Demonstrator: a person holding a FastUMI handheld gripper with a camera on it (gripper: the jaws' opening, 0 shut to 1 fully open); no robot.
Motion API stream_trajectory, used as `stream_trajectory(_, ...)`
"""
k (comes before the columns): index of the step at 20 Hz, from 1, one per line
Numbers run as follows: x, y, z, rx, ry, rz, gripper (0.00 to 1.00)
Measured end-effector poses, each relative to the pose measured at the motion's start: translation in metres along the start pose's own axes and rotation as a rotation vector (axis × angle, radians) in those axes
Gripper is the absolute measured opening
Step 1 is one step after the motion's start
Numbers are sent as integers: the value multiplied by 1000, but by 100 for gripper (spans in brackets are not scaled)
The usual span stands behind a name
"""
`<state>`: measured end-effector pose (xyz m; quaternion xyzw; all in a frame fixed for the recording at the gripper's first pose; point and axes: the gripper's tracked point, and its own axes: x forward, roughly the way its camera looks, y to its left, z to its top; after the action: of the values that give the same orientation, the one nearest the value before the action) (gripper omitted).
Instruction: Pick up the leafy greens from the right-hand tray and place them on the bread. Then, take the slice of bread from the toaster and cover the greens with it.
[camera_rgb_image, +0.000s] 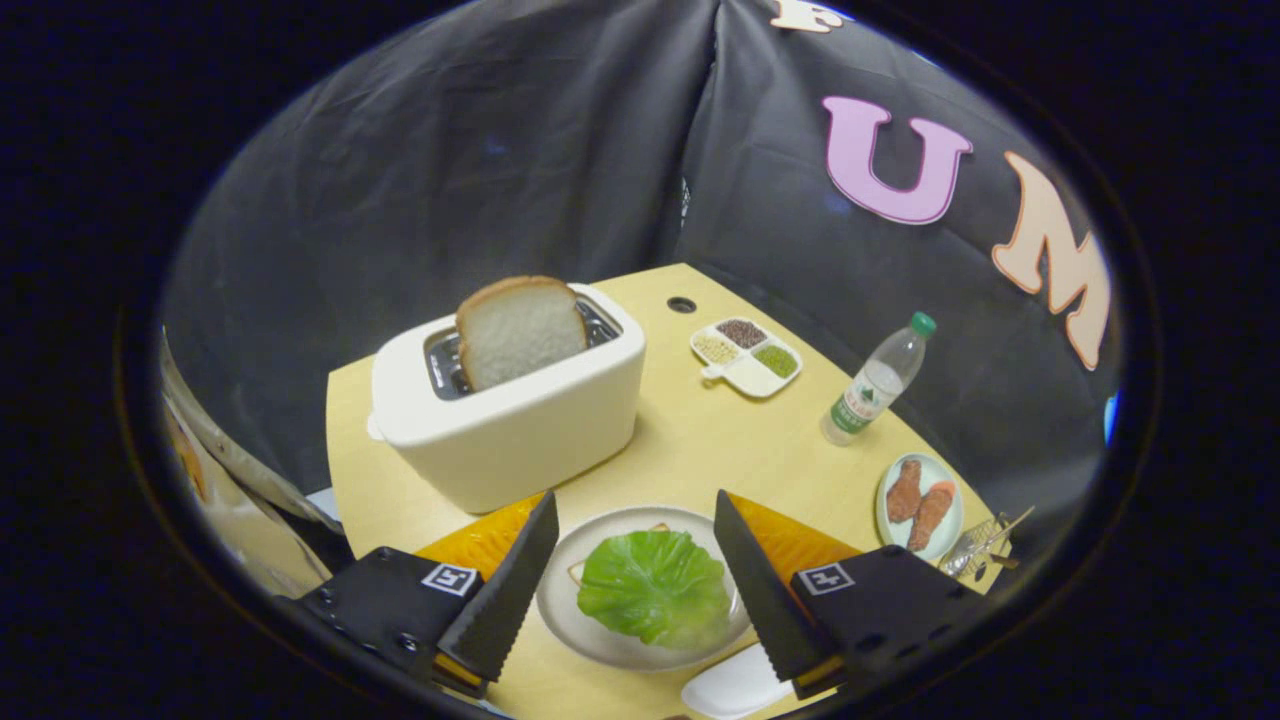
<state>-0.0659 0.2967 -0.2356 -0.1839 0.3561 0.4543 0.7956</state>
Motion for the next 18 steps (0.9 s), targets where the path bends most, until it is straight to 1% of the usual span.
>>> stream_trajectory(4,-1,7,35,-15,-12,-11,100)
stream_trajectory(7,3,18,56,-5,-19,4,100)
stream_trajectory(18,37,79,105,21,-21,116,100)
